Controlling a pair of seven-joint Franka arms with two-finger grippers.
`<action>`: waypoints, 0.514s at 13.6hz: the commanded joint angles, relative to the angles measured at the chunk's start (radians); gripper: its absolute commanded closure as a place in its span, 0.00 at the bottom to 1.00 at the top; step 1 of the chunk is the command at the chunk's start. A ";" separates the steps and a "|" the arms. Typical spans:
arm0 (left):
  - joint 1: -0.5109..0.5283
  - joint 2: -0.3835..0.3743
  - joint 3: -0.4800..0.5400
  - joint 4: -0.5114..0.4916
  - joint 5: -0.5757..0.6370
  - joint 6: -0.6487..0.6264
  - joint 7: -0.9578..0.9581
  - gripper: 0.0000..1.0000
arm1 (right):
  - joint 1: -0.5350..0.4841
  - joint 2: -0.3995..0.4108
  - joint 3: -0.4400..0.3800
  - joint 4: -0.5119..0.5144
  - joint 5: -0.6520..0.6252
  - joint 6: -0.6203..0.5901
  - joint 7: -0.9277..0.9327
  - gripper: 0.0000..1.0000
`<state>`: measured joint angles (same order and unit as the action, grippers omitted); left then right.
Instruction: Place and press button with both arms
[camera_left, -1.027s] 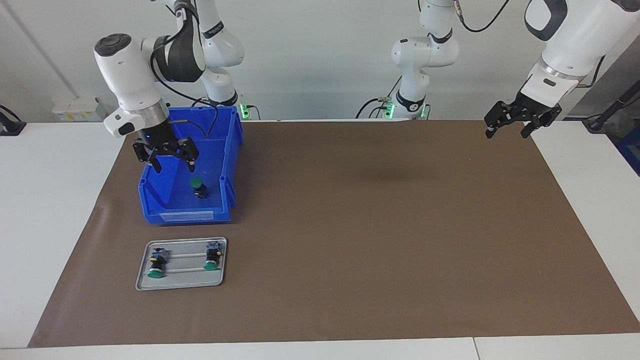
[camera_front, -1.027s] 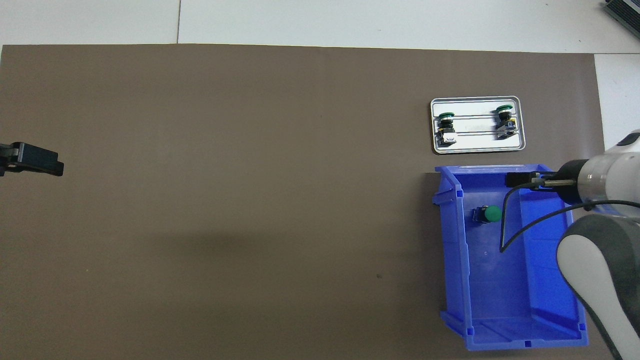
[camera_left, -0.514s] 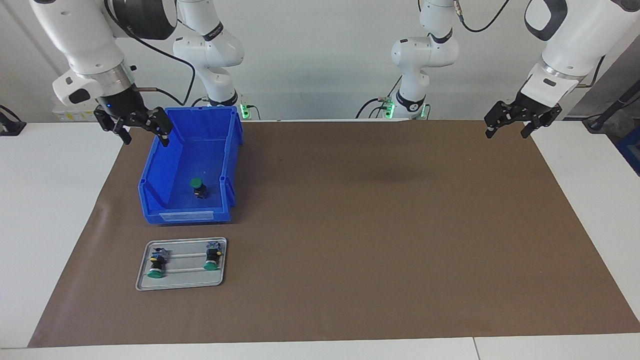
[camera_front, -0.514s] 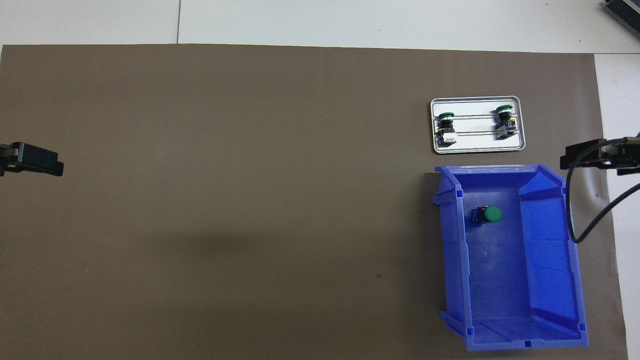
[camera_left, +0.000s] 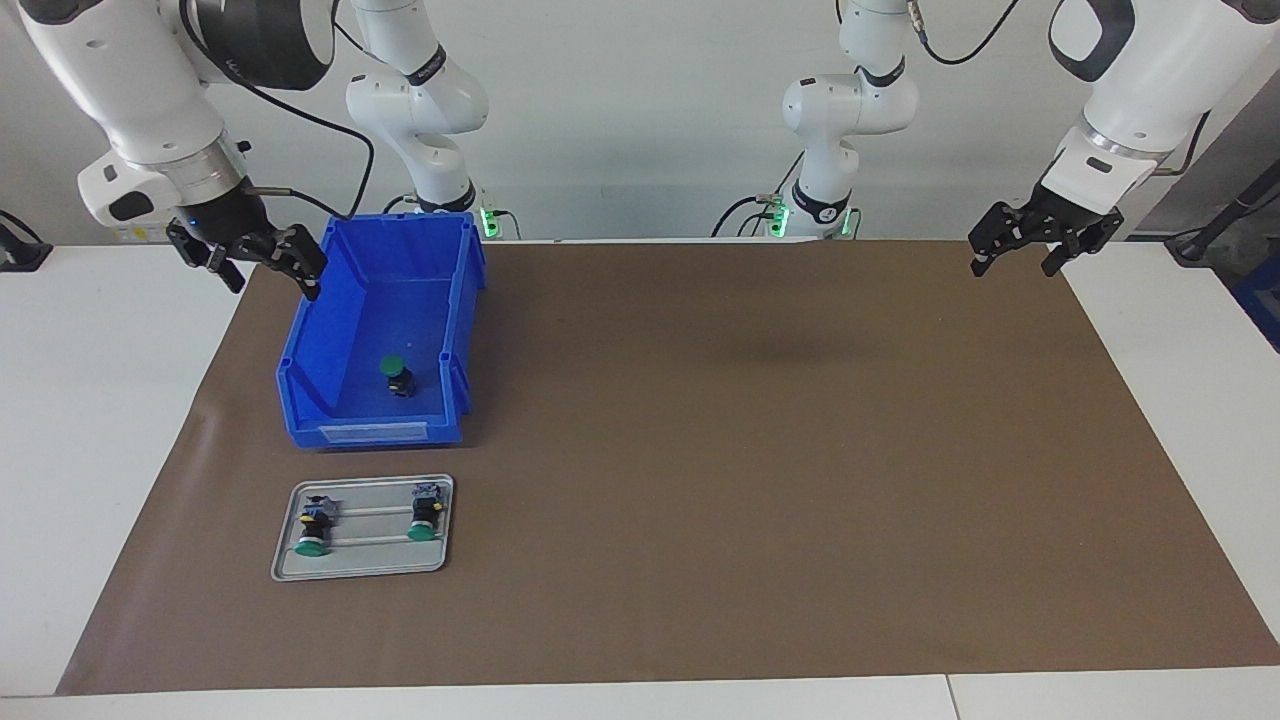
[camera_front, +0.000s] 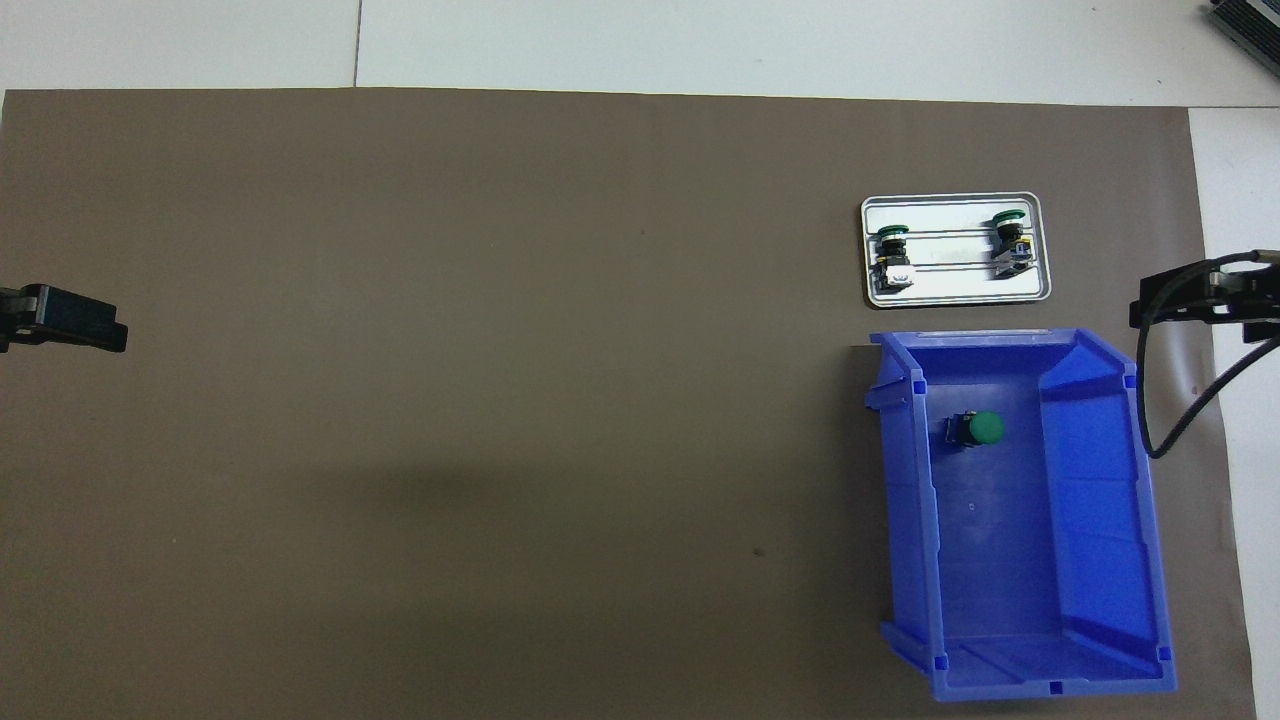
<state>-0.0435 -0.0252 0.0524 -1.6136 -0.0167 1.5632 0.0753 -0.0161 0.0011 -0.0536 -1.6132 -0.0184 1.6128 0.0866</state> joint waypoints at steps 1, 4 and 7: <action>0.008 -0.030 -0.006 -0.035 0.017 0.018 0.003 0.00 | 0.089 -0.015 -0.037 0.009 -0.023 -0.025 0.038 0.00; 0.008 -0.030 -0.006 -0.035 0.017 0.018 0.003 0.00 | 0.113 -0.018 -0.097 0.018 -0.021 -0.017 0.035 0.00; 0.010 -0.030 -0.006 -0.035 0.015 0.018 0.003 0.00 | 0.088 -0.021 -0.075 0.015 -0.017 -0.019 0.021 0.00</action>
<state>-0.0435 -0.0252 0.0524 -1.6136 -0.0167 1.5632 0.0753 0.0875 -0.0136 -0.1385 -1.6019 -0.0239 1.6099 0.1152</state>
